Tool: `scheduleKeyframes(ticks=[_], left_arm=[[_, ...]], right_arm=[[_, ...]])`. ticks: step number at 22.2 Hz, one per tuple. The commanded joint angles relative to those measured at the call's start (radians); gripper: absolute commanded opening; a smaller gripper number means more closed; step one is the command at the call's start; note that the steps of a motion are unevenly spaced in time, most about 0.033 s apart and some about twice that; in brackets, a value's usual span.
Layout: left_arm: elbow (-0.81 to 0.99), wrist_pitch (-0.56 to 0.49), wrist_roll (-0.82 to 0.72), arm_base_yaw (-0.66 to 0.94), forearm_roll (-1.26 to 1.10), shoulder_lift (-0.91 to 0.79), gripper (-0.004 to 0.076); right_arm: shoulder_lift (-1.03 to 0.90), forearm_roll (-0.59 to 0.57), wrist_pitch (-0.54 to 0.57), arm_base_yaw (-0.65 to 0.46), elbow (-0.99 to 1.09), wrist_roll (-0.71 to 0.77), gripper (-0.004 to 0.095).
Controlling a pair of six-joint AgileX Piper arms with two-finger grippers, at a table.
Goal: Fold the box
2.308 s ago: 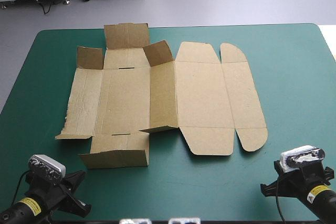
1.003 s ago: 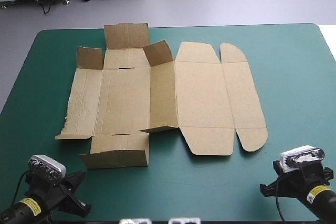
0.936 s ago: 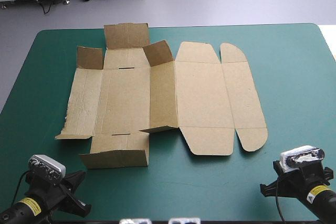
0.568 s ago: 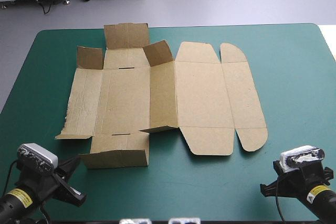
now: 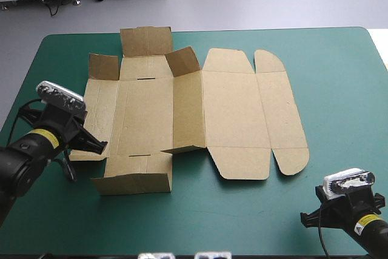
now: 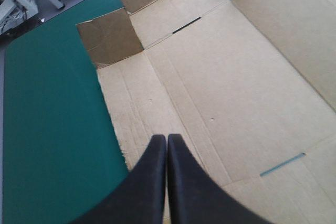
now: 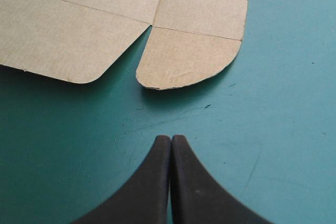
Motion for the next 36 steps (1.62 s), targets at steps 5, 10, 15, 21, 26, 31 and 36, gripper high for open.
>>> scheduleKeyframes(ticks=[5, 10, 15, 21, 26, 31, 36], left_arm=[[-0.093, -0.019, -0.213, 0.176, 0.317, 0.163, -0.0009], [-0.093, -0.09, 0.083, 0.614, -0.07, 0.192, -0.0008], [-0.093, -0.026, 0.455, 0.983, -0.65, 0.303, -0.0008], [-0.093, 0.195, 0.707, 1.118, -1.065, 0.468, -0.0008], [-0.093, 0.457, 0.87, 1.133, -1.291, 0.671, -0.0008], [-0.102, 0.475, 0.887, 1.131, -1.335, 0.755, -0.0009], [-0.125, 0.457, 0.892, 1.131, -1.281, 0.766, 0.005]], right_arm=[[0.01, 0.001, -0.061, -0.001, -0.024, -0.004, -0.002], [0.01, -0.02, -0.068, -0.001, -0.021, -0.007, -0.002], [0.01, -0.025, -0.102, -0.001, -0.005, -0.007, -0.002], [0.01, -0.025, -0.103, -0.001, -0.005, -0.007, -0.0019], [0.01, -0.025, -0.104, -0.001, -0.005, -0.007, -0.002], [0.01, -0.025, -0.104, -0.001, -0.005, -0.007, -0.0018], [0.01, -0.025, -0.104, -0.001, -0.005, -0.007, -0.0018]])
